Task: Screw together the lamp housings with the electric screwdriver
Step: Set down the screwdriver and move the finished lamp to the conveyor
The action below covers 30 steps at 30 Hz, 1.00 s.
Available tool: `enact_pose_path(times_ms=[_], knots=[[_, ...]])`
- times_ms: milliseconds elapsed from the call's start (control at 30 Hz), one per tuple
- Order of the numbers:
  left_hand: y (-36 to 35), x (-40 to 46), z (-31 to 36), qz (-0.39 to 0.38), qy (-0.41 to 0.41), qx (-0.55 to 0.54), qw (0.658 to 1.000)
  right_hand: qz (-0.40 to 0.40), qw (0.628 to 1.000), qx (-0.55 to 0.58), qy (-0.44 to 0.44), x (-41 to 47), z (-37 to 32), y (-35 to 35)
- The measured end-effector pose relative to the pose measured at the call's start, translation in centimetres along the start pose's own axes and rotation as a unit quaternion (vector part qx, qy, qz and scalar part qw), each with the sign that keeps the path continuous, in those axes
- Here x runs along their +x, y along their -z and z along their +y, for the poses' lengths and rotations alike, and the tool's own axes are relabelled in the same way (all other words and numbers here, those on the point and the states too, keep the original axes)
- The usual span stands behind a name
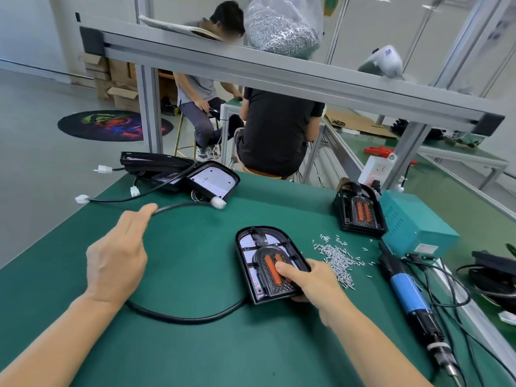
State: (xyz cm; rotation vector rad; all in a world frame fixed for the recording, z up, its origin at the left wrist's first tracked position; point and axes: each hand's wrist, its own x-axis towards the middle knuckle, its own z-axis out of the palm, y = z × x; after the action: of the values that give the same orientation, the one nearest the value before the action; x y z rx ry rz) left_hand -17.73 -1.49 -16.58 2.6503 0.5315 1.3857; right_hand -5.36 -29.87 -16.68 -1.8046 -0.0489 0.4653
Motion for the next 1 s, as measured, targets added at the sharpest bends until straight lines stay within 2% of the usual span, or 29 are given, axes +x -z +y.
enact_pose_path(times_ms=[167,267,300,333,433,500,567,667,800,1000], knots=[[1.1,-1.0,1.4,-0.052,-0.113,0.012,0.992,0.017,1.000,0.016,0.003,-0.1,0.1,-0.2],[1.1,-1.4,1.6,-0.124,-0.148,0.010,0.981,0.028,0.999,0.023,0.006,-0.2,0.1,-0.4],[1.1,-1.6,1.6,-0.171,-0.145,0.019,0.974,0.032,0.999,0.022,0.007,-0.2,0.0,-0.5],[1.3,-1.6,1.8,-0.251,-0.120,0.035,0.960,0.036,0.999,0.019,0.007,-0.2,0.0,-0.6],[1.3,-2.4,2.5,-0.446,-0.033,0.077,0.891,0.045,0.999,0.011,0.014,-0.3,-0.1,-1.1],[1.0,-3.5,3.5,-0.495,0.015,0.038,0.868,0.050,0.998,0.008,0.021,-0.3,-0.2,-1.3],[1.2,-4.2,5.1,-0.531,0.022,0.017,0.847,0.059,0.998,0.003,0.023,-0.4,-0.2,-1.5],[1.1,-5.3,7.3,-0.537,0.020,0.015,0.843,0.072,0.997,-0.002,0.021,-0.4,-0.1,-1.7],[1.2,-5.5,9.0,-0.506,0.025,0.023,0.862,0.076,0.997,0.003,0.017,-0.5,-0.1,-1.9],[1.5,-4.2,9.4,-0.393,-0.007,0.064,0.917,0.062,0.995,0.073,0.024,-1.5,0.2,-1.6]])
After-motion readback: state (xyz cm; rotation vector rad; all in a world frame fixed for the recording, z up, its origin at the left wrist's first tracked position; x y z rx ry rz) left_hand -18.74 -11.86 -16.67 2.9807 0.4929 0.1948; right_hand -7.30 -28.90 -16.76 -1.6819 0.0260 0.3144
